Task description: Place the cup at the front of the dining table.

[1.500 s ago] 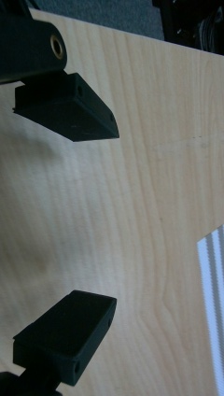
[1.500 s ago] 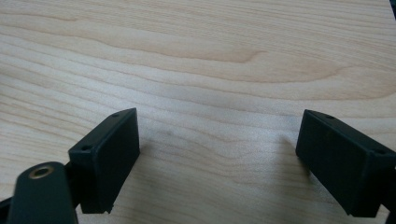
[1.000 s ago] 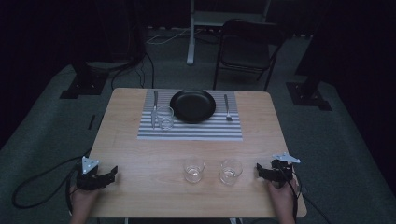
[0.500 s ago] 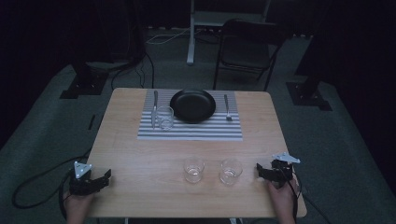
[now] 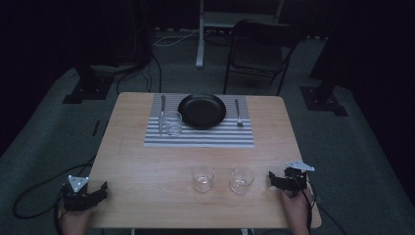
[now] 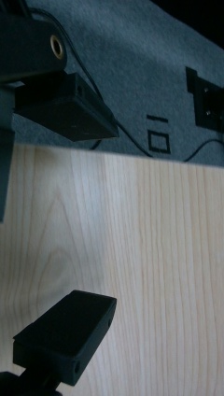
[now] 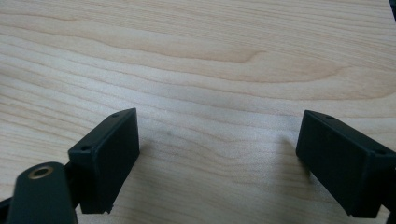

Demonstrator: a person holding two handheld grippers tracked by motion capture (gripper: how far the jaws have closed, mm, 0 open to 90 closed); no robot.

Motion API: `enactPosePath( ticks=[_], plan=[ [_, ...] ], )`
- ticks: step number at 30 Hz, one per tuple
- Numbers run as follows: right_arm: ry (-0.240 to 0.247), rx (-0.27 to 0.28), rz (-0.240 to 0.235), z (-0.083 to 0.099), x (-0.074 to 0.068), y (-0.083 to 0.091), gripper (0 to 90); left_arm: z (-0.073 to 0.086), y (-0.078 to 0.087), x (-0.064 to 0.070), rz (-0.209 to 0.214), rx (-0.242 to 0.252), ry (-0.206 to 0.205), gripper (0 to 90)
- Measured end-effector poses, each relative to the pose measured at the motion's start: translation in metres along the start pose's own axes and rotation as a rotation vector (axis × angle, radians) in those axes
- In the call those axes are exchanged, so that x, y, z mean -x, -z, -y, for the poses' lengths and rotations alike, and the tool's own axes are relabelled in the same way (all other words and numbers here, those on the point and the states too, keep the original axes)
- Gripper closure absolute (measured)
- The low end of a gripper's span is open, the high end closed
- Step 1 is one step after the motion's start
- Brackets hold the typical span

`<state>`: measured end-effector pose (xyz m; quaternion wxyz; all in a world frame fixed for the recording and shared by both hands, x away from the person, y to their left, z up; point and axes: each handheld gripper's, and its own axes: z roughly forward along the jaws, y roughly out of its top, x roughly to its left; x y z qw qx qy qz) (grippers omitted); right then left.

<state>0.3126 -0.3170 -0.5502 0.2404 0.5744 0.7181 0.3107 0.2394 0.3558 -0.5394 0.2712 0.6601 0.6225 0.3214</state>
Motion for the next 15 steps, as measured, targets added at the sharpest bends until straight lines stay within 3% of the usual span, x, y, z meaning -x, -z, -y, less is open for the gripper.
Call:
enactPosePath(
  ticks=[15],
  plan=[
    [0.000, 0.000, 0.000, 0.0000, 0.0001, 0.0000, 12.9, -0.0003, -0.0024, -0.0100, 0.056, 0.012, 0.050, 17.2]
  ],
)
